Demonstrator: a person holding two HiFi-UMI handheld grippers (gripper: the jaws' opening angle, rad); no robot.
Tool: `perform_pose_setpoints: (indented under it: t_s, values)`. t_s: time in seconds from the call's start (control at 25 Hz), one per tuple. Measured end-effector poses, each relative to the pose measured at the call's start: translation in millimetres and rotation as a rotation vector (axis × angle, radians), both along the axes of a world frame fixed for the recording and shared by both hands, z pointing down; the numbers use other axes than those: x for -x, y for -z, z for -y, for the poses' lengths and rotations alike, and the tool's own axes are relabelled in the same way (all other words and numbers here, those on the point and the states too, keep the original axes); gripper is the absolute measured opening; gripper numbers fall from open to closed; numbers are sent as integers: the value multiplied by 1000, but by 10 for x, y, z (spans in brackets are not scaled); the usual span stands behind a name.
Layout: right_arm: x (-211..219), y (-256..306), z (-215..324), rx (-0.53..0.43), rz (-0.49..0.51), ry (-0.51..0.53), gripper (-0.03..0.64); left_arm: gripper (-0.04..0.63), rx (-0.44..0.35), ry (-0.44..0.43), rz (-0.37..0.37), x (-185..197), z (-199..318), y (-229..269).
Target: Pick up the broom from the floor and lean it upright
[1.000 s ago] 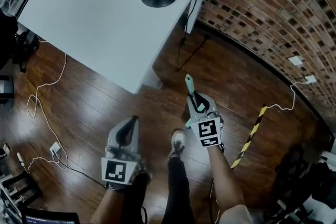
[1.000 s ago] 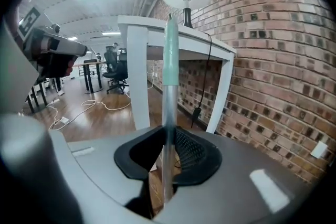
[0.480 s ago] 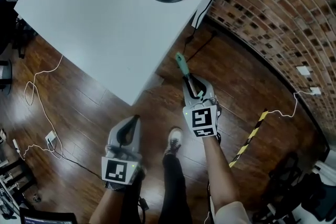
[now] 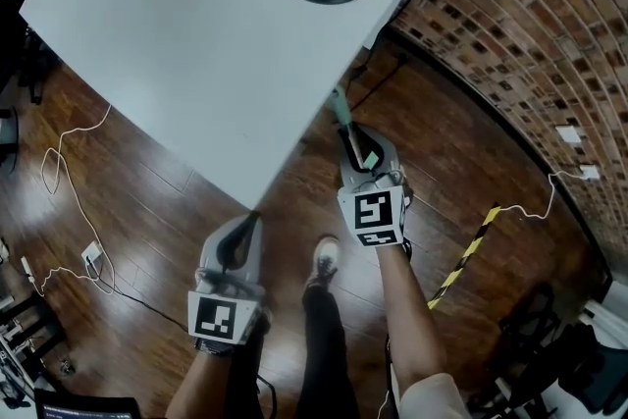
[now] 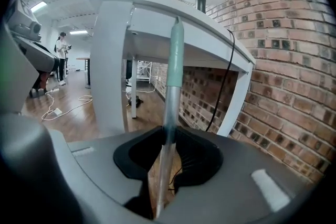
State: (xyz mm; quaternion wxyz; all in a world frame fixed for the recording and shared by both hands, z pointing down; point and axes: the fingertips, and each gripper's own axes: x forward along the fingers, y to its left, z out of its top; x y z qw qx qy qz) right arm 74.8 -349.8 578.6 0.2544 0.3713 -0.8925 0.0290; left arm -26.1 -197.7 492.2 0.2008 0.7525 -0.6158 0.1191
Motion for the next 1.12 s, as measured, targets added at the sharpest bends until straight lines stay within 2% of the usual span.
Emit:
perform_pose_setpoints:
  t_s: [0.12, 0.24, 0.36, 1.12]
  values:
    - [38, -9, -19, -24, -22, 29, 107, 0, 5, 1, 10, 35, -11, -31]
    - [72, -9, -35, -31, -13, 50, 170, 0, 14, 2, 24, 38, -33, -57]
    - [48, -19, -8, -21, 3, 33, 189, 0, 17, 0, 23, 27, -48, -65]
    - [-122, -232, 147, 12, -12, 23, 186, 0, 26, 40, 10, 26, 14, -106]
